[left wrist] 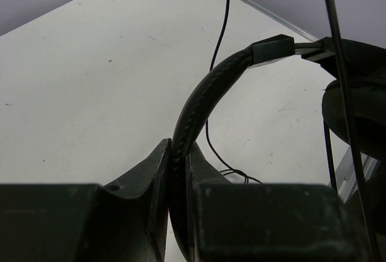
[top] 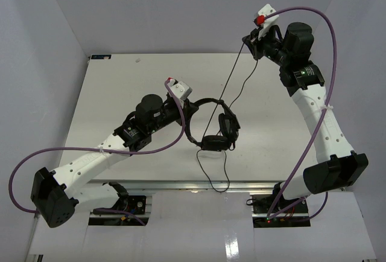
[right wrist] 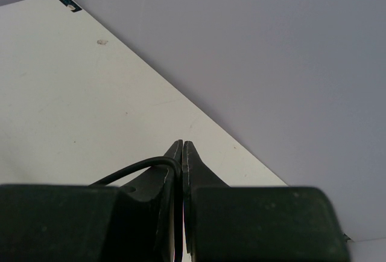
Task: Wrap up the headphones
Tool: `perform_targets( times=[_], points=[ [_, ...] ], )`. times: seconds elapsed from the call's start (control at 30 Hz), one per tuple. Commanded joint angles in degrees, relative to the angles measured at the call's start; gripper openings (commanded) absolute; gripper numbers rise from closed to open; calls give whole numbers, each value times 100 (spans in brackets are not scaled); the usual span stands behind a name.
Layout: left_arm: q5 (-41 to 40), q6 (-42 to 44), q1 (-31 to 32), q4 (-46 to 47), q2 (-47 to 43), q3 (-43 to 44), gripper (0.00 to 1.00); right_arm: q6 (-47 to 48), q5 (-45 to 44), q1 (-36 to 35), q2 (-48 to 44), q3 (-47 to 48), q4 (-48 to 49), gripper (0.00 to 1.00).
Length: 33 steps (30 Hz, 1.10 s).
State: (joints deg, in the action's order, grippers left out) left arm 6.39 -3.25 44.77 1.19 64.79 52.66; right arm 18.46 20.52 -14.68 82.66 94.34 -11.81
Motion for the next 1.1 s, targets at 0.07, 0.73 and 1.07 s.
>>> perform_targets(
  times=[0.07,0.73,1.07],
  points=[
    [555,-233,49,-12,-430,356,0,14,-101,120,86,-303,531,8],
    [-258,-346,58,-559,-347,2089,0,-1137,1317,259,241,-1346,1558,8],
    [-297,-180,58,-765,-88,2197,0,-1870,1658,685,-59,-1499,2332,8]
  ],
)
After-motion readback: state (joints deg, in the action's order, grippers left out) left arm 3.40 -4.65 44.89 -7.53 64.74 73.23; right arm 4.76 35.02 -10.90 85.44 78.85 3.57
